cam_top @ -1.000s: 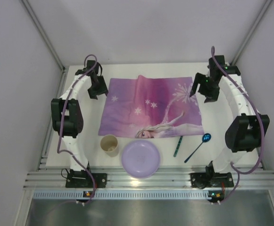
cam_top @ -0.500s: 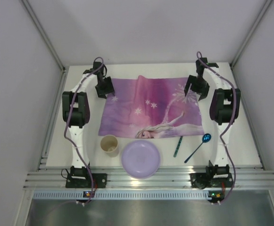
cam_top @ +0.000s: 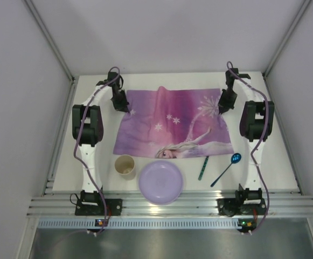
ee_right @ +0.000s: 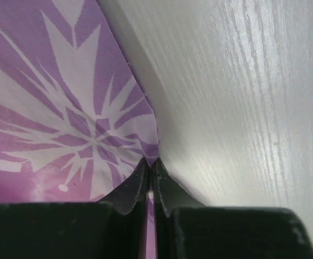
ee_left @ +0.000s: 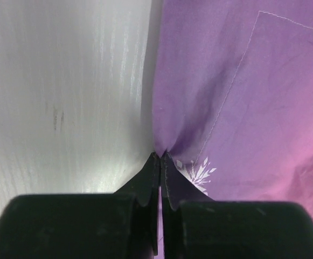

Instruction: Set the dinner table for one person

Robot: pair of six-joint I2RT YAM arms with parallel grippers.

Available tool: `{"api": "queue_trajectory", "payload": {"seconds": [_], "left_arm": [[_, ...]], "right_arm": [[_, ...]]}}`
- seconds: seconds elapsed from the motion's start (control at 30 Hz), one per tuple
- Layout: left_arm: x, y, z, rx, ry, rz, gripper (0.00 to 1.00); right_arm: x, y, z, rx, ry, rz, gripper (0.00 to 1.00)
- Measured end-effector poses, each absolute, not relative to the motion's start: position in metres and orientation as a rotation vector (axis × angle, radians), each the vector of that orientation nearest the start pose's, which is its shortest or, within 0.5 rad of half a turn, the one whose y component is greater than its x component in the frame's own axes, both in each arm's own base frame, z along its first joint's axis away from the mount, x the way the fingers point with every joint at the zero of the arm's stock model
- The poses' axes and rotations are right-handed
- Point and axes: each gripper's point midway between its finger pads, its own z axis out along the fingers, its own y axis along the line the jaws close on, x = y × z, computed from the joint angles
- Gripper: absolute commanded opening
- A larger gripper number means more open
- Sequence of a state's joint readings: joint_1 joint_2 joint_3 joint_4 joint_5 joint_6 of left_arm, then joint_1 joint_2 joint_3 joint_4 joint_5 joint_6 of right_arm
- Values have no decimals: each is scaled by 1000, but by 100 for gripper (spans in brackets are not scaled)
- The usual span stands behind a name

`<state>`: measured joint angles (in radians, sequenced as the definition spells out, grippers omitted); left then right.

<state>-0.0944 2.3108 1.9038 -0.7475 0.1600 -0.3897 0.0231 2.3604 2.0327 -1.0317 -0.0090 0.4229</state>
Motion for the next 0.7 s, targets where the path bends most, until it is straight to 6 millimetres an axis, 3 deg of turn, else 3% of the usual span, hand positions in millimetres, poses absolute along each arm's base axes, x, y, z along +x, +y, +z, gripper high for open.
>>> {"api": "queue_trajectory", "payload": {"seconds": [0.23, 0.47, 0.7], "left_arm": [[514, -71, 28, -399, 2710, -222, 0], [541, -24, 34, -495, 2632, -89, 0], [559, -5, 38, -538, 2581, -106, 0]], "right_arm": [[506, 41, 35, 581, 2807, 180, 0], [530, 52, 49, 608, 2729, 279, 0], [537, 66, 30, 652, 2731, 352, 0]]}}
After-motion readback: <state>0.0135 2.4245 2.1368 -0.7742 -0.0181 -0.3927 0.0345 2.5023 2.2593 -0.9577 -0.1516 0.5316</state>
